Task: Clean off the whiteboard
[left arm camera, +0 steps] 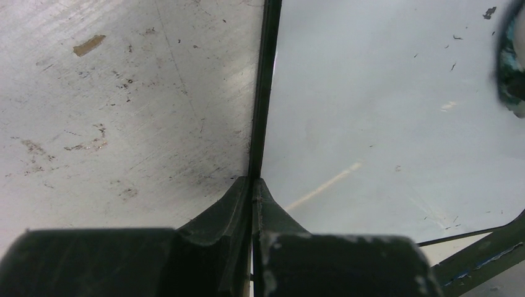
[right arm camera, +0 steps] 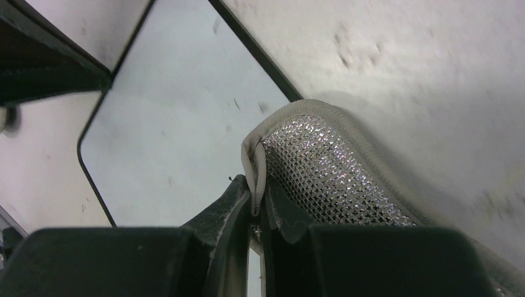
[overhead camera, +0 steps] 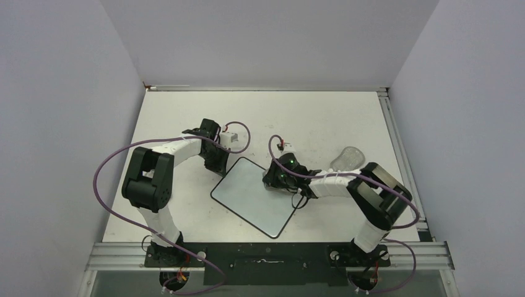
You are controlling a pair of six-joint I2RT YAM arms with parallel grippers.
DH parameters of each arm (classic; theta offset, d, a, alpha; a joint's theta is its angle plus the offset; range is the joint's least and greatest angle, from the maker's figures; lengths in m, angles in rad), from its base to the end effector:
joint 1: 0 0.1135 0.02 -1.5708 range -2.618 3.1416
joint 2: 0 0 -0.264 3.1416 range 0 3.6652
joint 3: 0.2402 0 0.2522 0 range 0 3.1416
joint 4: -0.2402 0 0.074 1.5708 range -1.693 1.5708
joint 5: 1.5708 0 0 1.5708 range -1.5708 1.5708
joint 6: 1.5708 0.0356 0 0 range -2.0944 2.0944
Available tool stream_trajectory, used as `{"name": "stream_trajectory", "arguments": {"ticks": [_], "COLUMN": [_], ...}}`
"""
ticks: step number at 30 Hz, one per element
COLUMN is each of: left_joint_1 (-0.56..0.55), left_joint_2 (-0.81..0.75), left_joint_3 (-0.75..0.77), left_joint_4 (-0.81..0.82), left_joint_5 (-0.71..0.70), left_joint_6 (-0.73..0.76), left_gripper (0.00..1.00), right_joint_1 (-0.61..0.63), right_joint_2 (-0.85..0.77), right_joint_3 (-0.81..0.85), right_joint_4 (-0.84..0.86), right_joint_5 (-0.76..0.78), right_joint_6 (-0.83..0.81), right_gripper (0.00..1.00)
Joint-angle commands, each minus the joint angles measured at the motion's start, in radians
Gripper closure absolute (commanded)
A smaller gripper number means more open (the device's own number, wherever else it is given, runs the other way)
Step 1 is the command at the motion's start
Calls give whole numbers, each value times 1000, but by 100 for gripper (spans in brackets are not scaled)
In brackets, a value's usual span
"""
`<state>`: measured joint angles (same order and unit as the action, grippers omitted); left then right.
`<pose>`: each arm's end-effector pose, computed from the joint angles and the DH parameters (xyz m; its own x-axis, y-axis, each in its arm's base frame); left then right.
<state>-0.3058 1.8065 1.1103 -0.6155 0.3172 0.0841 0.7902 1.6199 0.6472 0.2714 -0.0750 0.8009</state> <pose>0.3168 -0.1117 0.1549 -0.8881 0.3641 -0.2806 0.4384 0.8544 -0.2789 0.2121 0.2180 0.1379 -0.8536 0.1556 -0.4971 -0.1952 0.7893 0.5822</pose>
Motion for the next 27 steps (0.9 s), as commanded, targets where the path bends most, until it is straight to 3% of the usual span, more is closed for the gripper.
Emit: {"name": "stream_trajectory", "arguments": {"ticks": [1, 8, 11, 16, 22, 27], "left_joint_1": [-28, -24, -20, -13, -6, -6], "left_joint_2": [22, 18, 17, 0, -22, -28], "left_joint_3": [-2, -10, -9, -13, -31, -35], "left_joint_4": [3, -2, -9, -3, 6, 4], "left_joint_5": [-22, -32, -34, -24, -23, -20], "left_joint_6": [16, 11, 6, -15, -17, -18], "left_gripper": [100, 100, 100, 100, 100, 100], "right_joint_1": [-20, -7, -15, -21, -16, 37], "right_joint_2": [190, 506, 531, 365, -25, -275], "right_joint_3": [207, 626, 677, 497, 142, -40], "right_joint_4": [82, 59, 27, 6, -83, -218], "right_joint_5": [-80, -116, -107, -76, -22, 20], "right_joint_6": [-74, -67, -69, -89, -77, -44], "right_gripper": [95, 95, 95, 95, 95, 95]}}
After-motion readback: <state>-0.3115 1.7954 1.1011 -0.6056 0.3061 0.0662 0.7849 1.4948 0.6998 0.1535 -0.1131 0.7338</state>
